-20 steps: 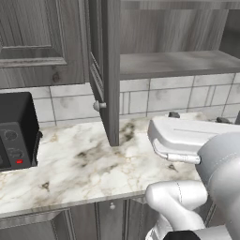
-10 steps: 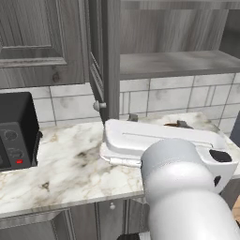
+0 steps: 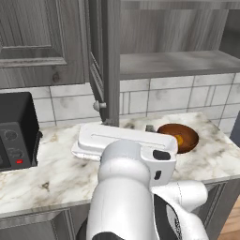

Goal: Open the cabinet. Pick the mango and orange from the cabinet and place them into the bowl. Then close the cabinet.

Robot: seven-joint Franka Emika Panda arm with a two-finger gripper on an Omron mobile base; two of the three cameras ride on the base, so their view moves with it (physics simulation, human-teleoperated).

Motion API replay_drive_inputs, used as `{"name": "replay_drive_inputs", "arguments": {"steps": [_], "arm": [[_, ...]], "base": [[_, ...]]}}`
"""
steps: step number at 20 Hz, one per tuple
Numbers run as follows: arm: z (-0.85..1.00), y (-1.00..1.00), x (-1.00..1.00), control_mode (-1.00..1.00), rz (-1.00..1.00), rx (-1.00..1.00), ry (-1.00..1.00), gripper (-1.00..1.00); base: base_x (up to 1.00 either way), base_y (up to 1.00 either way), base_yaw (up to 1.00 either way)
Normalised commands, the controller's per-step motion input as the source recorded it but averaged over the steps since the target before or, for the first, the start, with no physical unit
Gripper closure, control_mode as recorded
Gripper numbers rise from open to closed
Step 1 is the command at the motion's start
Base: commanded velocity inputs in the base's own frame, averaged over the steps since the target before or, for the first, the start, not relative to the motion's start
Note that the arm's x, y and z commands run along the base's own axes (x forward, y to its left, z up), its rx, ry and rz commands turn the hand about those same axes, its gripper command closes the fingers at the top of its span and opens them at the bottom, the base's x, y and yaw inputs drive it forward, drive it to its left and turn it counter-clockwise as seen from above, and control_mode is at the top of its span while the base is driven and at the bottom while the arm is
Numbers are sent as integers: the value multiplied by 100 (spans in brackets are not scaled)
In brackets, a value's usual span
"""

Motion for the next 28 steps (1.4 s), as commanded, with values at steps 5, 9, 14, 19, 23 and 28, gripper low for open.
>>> {"name": "replay_drive_inputs", "arguments": {"steps": [5, 9, 14, 19, 23, 28], "arm": [[-8, 40, 35, -100, -8, -3, -9, -100], [0, 65, 21, -100, -13, -2, -14, -100], [0, 41, 26, -100, -19, -5, -8, -100], [0, 2, 5, -100, -4, 0, 0, -100], [0, -13, 0, -100, -7, 0, 0, -100], [0, -65, -9, -100, 0, 5, -2, -100]], "base": [[0, 0, 0], [0, 0, 0], [0, 0, 0], [0, 0, 0], [0, 0, 0], [0, 0, 0]]}}
